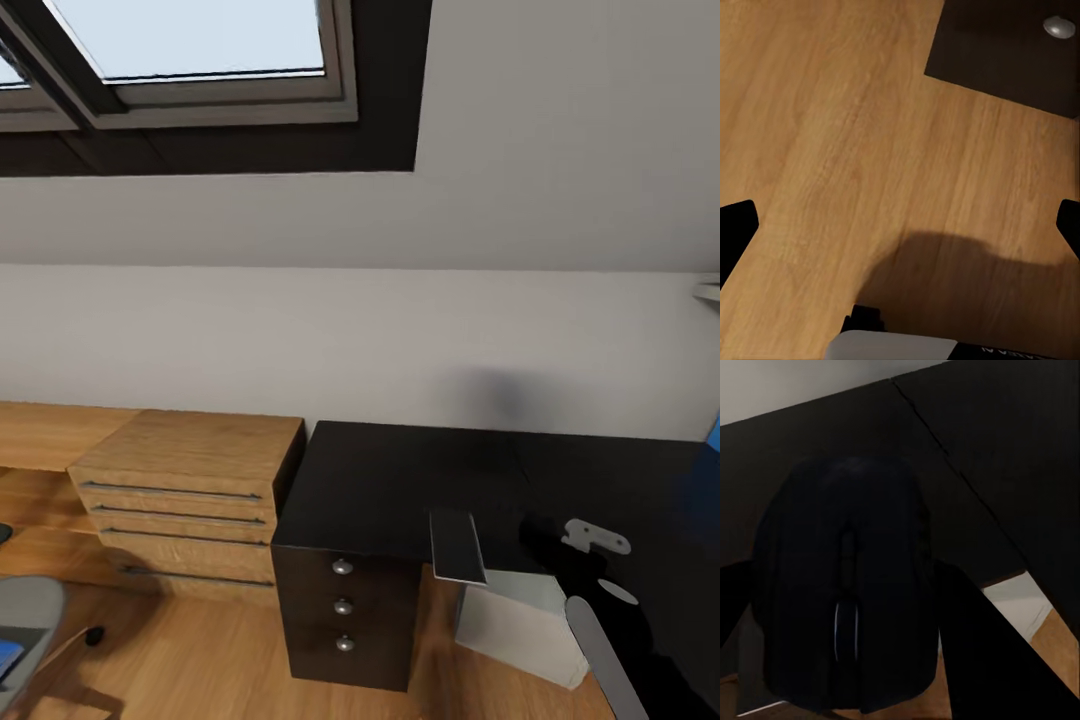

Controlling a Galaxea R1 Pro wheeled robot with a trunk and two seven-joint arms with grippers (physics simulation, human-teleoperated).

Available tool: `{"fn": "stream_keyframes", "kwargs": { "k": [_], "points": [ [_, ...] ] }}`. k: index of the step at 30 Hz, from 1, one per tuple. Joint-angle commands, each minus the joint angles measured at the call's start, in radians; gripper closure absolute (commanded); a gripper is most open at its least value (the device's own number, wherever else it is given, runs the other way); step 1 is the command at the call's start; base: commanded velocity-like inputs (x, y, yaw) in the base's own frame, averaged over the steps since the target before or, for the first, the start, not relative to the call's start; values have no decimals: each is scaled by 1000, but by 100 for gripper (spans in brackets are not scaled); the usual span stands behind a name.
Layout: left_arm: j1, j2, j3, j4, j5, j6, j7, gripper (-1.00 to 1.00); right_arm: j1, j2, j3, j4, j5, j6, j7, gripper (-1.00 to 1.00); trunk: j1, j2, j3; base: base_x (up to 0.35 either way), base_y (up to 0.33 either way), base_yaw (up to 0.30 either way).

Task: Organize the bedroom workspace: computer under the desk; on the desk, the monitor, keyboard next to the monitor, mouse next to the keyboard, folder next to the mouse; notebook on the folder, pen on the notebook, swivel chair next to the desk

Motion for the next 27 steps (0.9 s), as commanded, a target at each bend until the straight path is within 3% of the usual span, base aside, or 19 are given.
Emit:
{"fn": "stream_keyframes", "kwargs": {
  "k": [1, 9, 17, 22, 27],
  "points": [
    [0, -1, 8, -1, -4, -2, -7, -100, -1, 0, 1, 0, -12, 1, -10, 100, 0, -1, -1, 0, 0, -295],
    [0, -3, 8, -1, -4, -2, -7, -100, -1, 0, 8, 10, -8, 0, -9, 100, 0, -1, -1, 0, 0, -295],
    [0, -3, 8, -1, -4, -2, -7, -100, -2, 0, 11, 80, -8, -3, -6, 100, 0, -1, -1, 0, 0, -295],
    [0, -4, 8, -1, -4, -2, -7, -100, -4, -2, 11, 134, -8, -65, -3, 100, 0, -1, -1, 0, 0, -295],
    [0, -6, 8, -1, -5, -2, -8, -100, -4, -1, 14, 140, -8, -78, -3, 100, 0, -1, -1, 0, 0, -295]
  ]
}}
